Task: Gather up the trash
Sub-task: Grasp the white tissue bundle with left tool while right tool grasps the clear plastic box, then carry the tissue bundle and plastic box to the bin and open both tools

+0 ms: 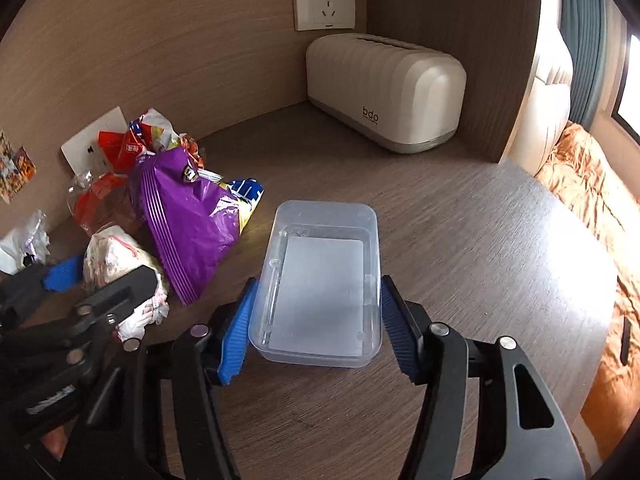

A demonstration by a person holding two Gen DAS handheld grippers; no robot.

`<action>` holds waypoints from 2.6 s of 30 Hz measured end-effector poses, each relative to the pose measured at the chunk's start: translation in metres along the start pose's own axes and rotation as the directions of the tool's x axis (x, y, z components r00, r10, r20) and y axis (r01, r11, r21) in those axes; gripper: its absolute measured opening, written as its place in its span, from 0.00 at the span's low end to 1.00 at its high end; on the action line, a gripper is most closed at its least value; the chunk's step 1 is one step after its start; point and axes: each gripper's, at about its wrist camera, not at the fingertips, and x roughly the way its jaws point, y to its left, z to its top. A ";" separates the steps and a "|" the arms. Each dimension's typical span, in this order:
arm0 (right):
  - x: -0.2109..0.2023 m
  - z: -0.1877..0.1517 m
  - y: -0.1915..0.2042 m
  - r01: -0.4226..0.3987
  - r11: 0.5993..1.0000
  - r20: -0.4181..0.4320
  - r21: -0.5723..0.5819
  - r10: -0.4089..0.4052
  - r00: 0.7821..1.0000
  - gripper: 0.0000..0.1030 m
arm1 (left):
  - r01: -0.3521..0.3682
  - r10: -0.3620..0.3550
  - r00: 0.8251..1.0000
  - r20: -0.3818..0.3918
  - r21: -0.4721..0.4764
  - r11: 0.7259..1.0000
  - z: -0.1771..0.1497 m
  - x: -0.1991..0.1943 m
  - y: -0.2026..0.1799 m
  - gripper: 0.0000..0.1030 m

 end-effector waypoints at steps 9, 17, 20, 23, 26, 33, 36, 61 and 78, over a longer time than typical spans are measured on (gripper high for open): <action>-0.010 -0.003 0.000 -0.023 1.000 0.025 -0.003 0.023 0.999 0.55 | -0.011 0.011 1.000 0.019 0.020 1.000 -0.001 -0.009 -0.008 0.43; -0.045 0.002 0.000 -0.037 0.999 0.094 -0.013 0.038 0.995 0.55 | -0.033 0.030 0.997 0.069 0.035 0.999 0.007 -0.044 -0.020 0.43; -0.066 0.006 -0.004 -0.036 0.999 0.136 -0.022 0.038 0.990 0.55 | -0.036 0.031 0.995 0.092 0.050 0.998 0.012 -0.057 -0.031 0.43; -0.090 0.007 -0.010 -0.027 0.999 0.177 -0.025 0.031 0.984 0.55 | -0.027 0.020 0.993 0.114 0.063 0.998 0.015 -0.069 -0.044 0.43; -0.113 0.005 -0.024 -0.015 1.000 0.210 -0.010 0.017 0.978 0.55 | -0.018 0.006 0.991 0.134 0.083 0.996 0.018 -0.080 -0.063 0.43; -0.156 -0.013 -0.070 0.029 0.999 0.247 0.032 -0.036 0.968 0.55 | 0.018 -0.039 0.989 0.145 0.145 0.989 0.014 -0.091 -0.121 0.43; -0.170 -0.024 -0.093 0.053 0.997 0.247 0.059 -0.066 0.967 0.55 | 0.049 -0.074 0.987 0.141 0.174 0.984 0.009 -0.096 -0.150 0.43; -0.196 -0.171 -0.244 0.188 0.955 0.089 0.227 -0.213 0.973 0.55 | 0.232 -0.211 0.973 -0.096 0.339 0.912 -0.116 -0.043 -0.331 0.43; -0.017 -0.308 -0.295 0.169 0.968 -0.075 0.184 -0.157 0.985 0.55 | 0.305 -0.207 0.936 -0.285 0.363 0.881 -0.281 0.154 -0.342 0.43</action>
